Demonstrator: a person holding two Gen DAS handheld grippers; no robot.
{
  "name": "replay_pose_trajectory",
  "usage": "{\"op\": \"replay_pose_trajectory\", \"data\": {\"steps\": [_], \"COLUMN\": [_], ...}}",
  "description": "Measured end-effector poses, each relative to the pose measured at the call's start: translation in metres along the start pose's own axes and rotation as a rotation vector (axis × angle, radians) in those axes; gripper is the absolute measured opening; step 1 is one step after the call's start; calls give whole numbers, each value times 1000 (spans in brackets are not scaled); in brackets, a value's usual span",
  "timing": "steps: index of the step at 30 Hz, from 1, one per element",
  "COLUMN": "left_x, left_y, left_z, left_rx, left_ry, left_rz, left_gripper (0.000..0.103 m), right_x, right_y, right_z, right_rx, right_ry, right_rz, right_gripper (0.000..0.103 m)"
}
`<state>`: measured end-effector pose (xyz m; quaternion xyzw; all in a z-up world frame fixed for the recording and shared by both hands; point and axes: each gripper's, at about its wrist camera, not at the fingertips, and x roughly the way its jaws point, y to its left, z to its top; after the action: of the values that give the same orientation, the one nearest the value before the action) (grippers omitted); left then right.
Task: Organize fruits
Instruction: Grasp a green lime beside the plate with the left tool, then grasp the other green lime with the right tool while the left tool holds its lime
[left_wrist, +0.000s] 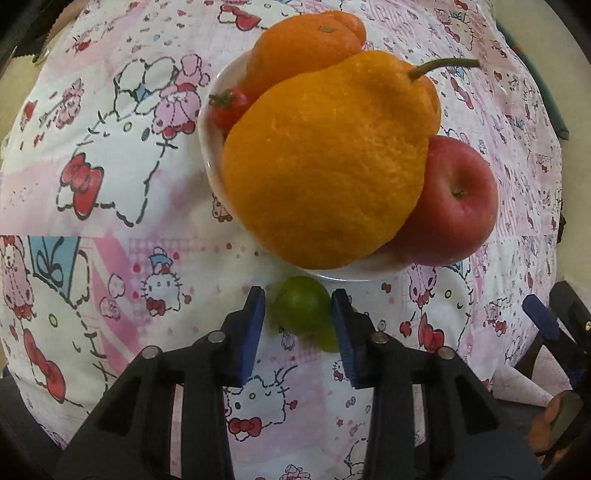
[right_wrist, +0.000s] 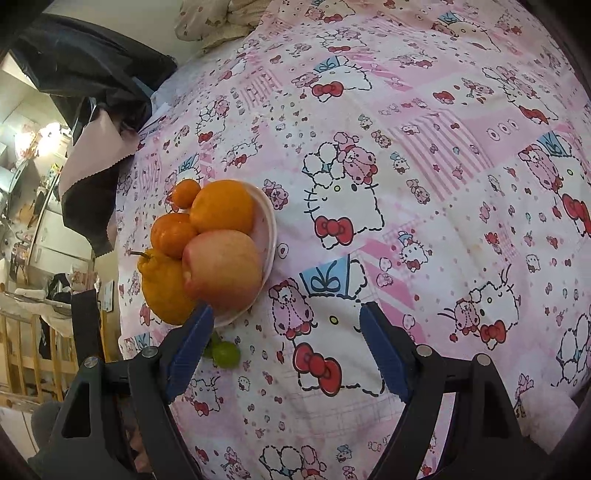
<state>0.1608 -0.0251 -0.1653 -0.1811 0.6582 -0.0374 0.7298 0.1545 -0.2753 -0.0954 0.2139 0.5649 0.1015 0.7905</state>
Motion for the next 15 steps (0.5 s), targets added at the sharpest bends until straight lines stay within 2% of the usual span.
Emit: {"op": "replay_pose_trajectory", "data": {"steps": [1,2,8,12,15], "left_x": [2,2,-15,-47,-71], "left_y": [-1,0,0,10,21], "left_z": [0,0,-6,-17,-22], "left_rx": [-4,-5,32,20,19], "left_ry": [9,14,-21,-49,-91], "left_rz": [-6,-10,-10,-3,17], "left_gripper": [33,27,25,25,25], "right_x": [1,2,10,23,42], "right_y": [0,1,8,20,37], "right_z": [0,0,-2,-6,-15], "right_rx": [-2,-3,-25,-54,-102], "right_ry": [2,4,28,75,145], "right_rz": [-2,-3,1,38,65], "right_gripper": [84,84,84,84,83]}}
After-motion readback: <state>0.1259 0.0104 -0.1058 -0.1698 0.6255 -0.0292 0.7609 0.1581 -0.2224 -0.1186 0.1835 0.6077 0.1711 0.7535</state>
